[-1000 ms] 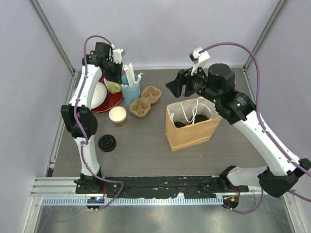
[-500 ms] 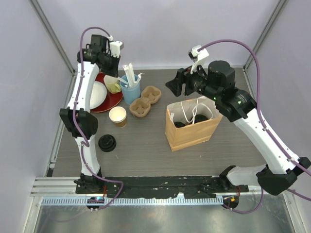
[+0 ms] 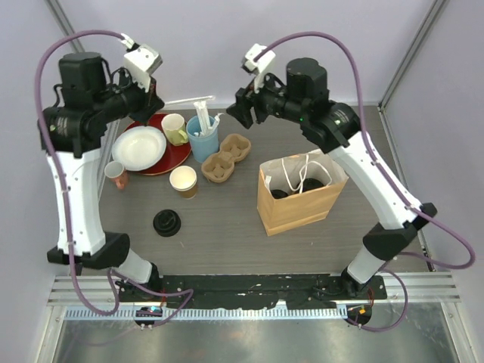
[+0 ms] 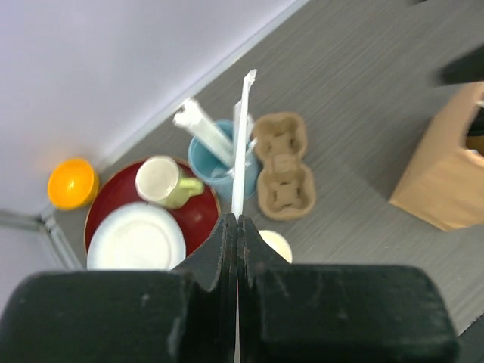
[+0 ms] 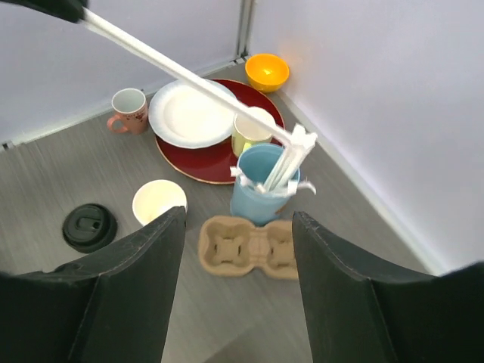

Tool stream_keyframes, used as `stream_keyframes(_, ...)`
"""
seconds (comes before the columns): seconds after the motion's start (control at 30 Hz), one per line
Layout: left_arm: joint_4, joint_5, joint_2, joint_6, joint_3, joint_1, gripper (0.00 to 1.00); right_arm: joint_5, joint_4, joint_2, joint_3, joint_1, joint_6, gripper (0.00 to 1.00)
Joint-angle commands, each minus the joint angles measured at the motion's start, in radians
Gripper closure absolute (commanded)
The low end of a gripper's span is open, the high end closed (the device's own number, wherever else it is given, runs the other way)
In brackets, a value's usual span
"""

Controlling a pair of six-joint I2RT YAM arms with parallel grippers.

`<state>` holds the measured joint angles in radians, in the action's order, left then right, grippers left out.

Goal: Pack the takeout coffee

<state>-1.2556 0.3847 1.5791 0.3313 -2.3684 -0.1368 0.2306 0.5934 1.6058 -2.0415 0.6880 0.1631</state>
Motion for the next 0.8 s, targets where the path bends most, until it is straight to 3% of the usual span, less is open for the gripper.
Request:
stream_keyframes(0.0,-0.086,0.244,-0.019,0.028,-0.026,-0.003,1.0,0.049,0.046,0.123,-0.182,0.068,0.224,0.36)
stream_keyframes(0.13,-0.136,0.354,-0.022,0.017,-0.014,-0.01,1.0,0.033,0.075,0.195,-0.313,0.137,0.3,0.33)
stream_keyframes(0.33,-0.177,0.433,-0.019,0.02,-0.015,-0.035,1.0,0.147,0.167,0.217,-0.325,0.16,0.345,0.34)
stream_keyframes(0.4,-0.191,0.437,-0.019,0.043,-0.018,-0.04,1.0,0.147,0.19,0.217,-0.322,0.166,0.34,0.39)
stream_keyframes(0.53,-0.238,0.505,-0.016,0.09,-0.029,-0.041,1.0,0.104,0.207,0.224,-0.332,0.174,0.349,0.62)
stream_keyframes(0.7,-0.212,0.583,-0.018,0.054,-0.032,-0.041,1.0,0.075,0.223,0.249,-0.362,0.179,0.345,0.65)
stream_keyframes(0.77,-0.202,0.589,-0.018,0.038,-0.031,-0.04,1.0,0.053,0.218,0.249,-0.362,0.179,0.329,0.72)
